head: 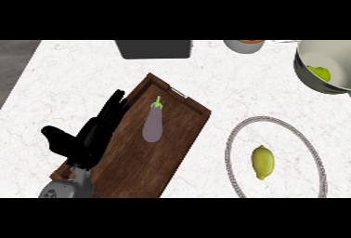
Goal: Pick the pear from the placemat and place it in the bowl
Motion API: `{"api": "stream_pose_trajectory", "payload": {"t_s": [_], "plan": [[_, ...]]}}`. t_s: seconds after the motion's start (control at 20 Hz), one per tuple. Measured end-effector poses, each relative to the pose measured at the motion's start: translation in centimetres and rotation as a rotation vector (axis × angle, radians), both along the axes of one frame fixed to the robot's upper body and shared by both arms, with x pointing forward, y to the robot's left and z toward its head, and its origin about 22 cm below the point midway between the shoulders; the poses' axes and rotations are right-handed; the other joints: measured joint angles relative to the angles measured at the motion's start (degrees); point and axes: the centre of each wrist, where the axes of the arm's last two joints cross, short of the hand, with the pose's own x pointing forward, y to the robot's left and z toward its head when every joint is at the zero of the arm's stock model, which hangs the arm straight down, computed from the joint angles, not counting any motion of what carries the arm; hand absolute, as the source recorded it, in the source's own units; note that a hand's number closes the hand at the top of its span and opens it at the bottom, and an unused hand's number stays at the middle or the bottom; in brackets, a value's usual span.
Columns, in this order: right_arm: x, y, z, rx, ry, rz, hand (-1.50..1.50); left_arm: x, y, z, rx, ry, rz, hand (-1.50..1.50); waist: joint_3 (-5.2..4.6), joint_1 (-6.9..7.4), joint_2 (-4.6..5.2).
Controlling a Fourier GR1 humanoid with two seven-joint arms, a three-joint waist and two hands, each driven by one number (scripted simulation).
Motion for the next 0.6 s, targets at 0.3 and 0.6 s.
{"api": "stream_pose_trajectory", "payload": {"t_s": [0.3,0.6], "plan": [[-6.6,-2.4,-3.8,-0.020,0.033,-0.026,1.50,-0.8,0.6,-0.5,0.007,0.015,0.039,0.00,-0.18,-2.19,-0.63],[-14.2,-2.7,-8.8,-0.022,0.139,-0.052,1.50,-1.3,1.8,-0.7,0.012,0.020,0.076,0.00,-0.29,-4.18,-0.97]]}}
